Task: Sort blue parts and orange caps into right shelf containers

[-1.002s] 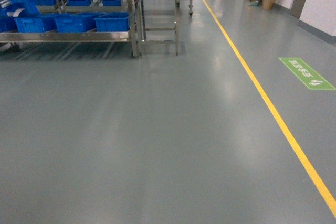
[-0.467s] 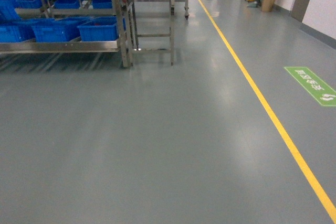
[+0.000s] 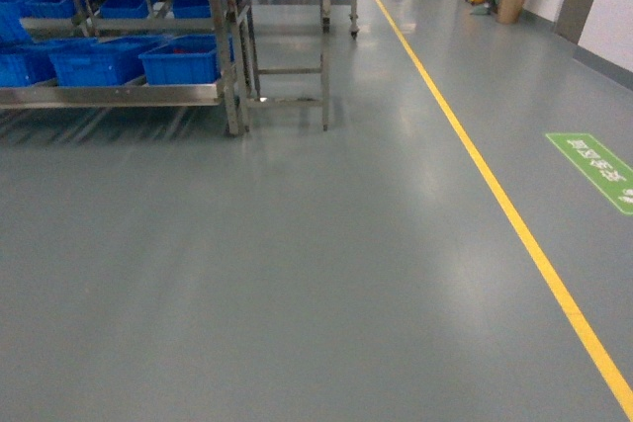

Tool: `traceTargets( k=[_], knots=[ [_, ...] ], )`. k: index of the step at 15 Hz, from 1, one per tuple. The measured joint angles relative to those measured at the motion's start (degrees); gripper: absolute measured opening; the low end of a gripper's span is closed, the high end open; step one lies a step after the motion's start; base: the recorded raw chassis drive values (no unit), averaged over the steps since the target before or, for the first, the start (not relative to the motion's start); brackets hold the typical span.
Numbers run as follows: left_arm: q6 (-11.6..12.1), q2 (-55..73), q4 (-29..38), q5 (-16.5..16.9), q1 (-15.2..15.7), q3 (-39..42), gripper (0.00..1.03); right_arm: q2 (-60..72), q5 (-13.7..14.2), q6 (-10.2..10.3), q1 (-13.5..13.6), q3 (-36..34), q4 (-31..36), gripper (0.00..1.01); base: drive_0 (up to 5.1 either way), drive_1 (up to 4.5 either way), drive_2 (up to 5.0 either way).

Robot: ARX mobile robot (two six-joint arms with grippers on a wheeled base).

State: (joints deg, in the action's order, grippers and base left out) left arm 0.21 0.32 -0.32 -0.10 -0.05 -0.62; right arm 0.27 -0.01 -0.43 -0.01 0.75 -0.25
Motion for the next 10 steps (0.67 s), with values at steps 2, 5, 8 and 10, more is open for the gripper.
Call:
traceTargets(
  k=[2, 5, 8, 10],
  knots=[
    [0.00, 0.00, -0.13, 0.04, 0.00, 0.00, 0.42, 0.00, 0.00, 0.00, 0.00, 0.00, -0.24, 0.43, 0.1, 4.39, -4.2],
    [0.00, 0.00, 0.02, 0.02, 0.00, 0.00, 0.42, 0.00, 0.00, 0.00, 0.00, 0.00, 0.07, 0.43, 0.1, 4.39, -4.2],
    [0.00, 0.02, -0.15, 0.04, 0.00, 0.00, 0.42, 0.00, 0.00, 0.00, 0.00, 0.00, -0.15, 0.43, 0.1, 4.39, -4.2],
    [0.00, 0.02, -0.31, 0.00, 0.00, 0.00, 0.42, 0.00, 0.00, 0.00, 0.00, 0.00, -0.22, 0.43, 0.1, 4.39, -4.2]
  ],
)
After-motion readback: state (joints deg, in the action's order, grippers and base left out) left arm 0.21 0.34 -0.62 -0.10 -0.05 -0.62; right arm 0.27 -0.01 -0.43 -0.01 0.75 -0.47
